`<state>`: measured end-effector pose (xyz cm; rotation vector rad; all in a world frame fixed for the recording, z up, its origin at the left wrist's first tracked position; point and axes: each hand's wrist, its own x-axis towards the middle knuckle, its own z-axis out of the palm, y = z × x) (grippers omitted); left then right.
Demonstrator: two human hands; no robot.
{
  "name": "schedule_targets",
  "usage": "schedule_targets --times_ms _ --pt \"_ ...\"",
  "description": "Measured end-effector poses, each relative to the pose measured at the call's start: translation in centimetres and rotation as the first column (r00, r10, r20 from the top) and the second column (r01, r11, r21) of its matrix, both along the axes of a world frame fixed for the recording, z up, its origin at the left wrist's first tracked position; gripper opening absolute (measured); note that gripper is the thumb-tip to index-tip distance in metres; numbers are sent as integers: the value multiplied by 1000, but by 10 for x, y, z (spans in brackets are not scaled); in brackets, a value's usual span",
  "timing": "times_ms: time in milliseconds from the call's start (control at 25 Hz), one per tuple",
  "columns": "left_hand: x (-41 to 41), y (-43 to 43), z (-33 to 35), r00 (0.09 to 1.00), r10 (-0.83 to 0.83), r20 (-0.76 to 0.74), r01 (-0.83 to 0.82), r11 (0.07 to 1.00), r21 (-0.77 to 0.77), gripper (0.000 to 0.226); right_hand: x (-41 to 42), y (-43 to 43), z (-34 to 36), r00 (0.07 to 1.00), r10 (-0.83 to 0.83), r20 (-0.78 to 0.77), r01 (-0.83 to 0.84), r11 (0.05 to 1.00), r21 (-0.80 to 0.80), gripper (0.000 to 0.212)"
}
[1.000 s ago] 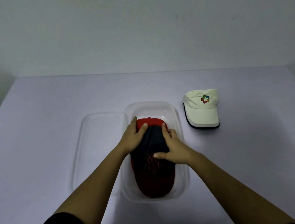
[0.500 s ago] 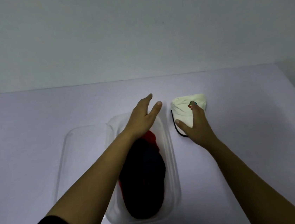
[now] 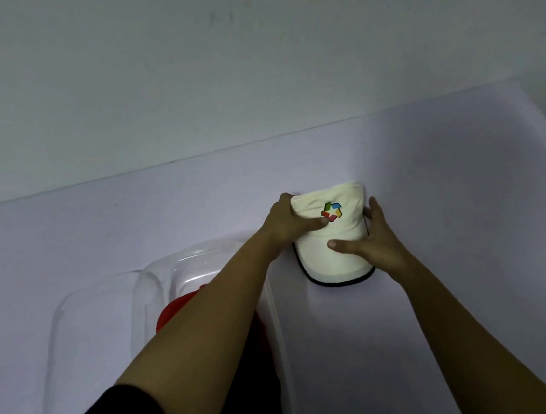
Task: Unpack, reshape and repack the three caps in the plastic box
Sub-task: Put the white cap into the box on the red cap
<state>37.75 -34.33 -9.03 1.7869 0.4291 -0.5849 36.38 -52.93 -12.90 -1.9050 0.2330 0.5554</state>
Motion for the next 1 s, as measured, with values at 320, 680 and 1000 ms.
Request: schedule_targets --times_ms 320,680,1000 --pt "3 1 13 995 -59 85 75 978 -195 29 -6 -2 9 995 -16 95 0 987 162 135" --pt "-35 45 115 957 -93 273 153 966 -208 26 -40 22 88 995 77 70 -102 841 532 87" --pt "-87 93 176 983 -130 126 166 927 -335 31 -75 69 152 971 151 185 -237 702 672 96"
